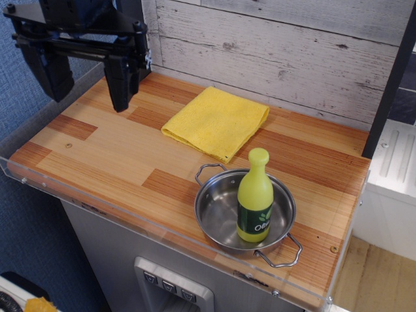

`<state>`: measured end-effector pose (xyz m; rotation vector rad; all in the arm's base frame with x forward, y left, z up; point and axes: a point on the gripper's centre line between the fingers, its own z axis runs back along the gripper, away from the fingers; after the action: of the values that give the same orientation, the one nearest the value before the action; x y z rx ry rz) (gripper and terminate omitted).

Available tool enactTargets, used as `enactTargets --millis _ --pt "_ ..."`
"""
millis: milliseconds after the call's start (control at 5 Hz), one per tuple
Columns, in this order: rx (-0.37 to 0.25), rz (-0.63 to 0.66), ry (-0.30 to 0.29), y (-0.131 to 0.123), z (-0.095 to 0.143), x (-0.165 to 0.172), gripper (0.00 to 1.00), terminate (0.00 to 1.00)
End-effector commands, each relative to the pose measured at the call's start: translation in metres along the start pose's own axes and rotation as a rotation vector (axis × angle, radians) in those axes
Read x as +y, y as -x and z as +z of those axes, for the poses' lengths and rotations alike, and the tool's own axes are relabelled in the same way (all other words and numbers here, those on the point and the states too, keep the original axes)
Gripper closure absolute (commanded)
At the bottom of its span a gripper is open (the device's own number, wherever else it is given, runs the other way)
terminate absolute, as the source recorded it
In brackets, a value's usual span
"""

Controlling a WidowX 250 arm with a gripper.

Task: PICK THE YELLOW TOWEL AND PUT THE ANOTHER SIDE OF THE TABLE

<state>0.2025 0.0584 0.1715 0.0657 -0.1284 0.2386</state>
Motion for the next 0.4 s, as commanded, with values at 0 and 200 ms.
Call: enactTargets --millis 0,200 --pt "0.000 0.000 0.000 0.000 0.000 0.000 0.00 0.00" --pt "-0.020 -0.014 0.005 -0.020 -0.011 -0.020 0.00 0.00"
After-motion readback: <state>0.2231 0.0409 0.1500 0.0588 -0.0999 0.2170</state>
